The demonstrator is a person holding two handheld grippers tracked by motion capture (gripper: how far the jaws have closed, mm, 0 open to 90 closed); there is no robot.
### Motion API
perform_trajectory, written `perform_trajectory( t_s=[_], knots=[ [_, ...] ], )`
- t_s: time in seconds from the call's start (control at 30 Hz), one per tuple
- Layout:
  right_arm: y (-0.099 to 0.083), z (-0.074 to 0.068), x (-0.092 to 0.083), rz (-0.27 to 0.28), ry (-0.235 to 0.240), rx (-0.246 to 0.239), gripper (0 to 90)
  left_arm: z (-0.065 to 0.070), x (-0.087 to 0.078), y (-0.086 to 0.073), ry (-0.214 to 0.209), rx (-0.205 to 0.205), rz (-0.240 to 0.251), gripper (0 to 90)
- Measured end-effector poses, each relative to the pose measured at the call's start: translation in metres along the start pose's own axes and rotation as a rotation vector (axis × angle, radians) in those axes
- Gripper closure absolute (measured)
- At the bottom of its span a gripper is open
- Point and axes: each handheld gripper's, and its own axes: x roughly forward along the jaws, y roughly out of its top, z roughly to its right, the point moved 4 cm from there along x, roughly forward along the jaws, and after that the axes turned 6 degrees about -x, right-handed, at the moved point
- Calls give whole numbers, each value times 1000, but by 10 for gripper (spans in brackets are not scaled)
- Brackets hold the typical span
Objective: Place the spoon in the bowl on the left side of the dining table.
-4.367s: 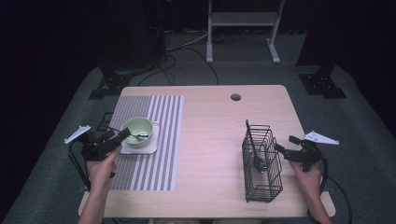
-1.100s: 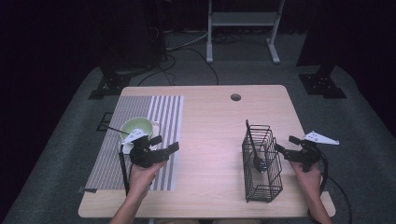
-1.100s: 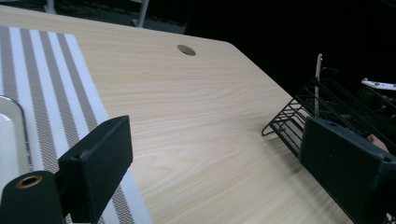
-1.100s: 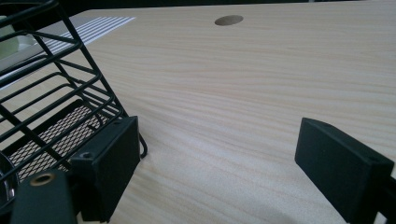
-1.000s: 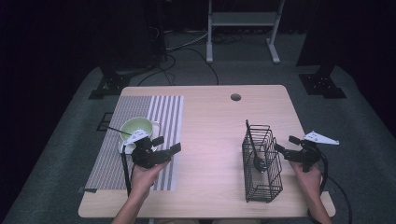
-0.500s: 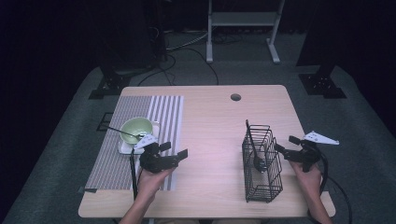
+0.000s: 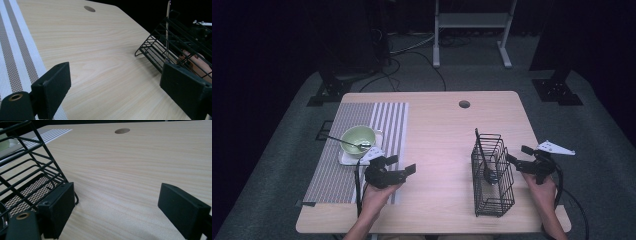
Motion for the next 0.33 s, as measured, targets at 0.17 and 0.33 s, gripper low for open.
perform_trajectory(
  t_s=[0.17, 0.33],
  knots=[
    [0, 0, 0, 4, 0, 1, 130, 1, 3, -2, 7, 7, -7, 91],
    [0, 0, 0, 3, 7, 3, 130, 3, 5, -4, 11, 20, -14, 91]
  ],
)
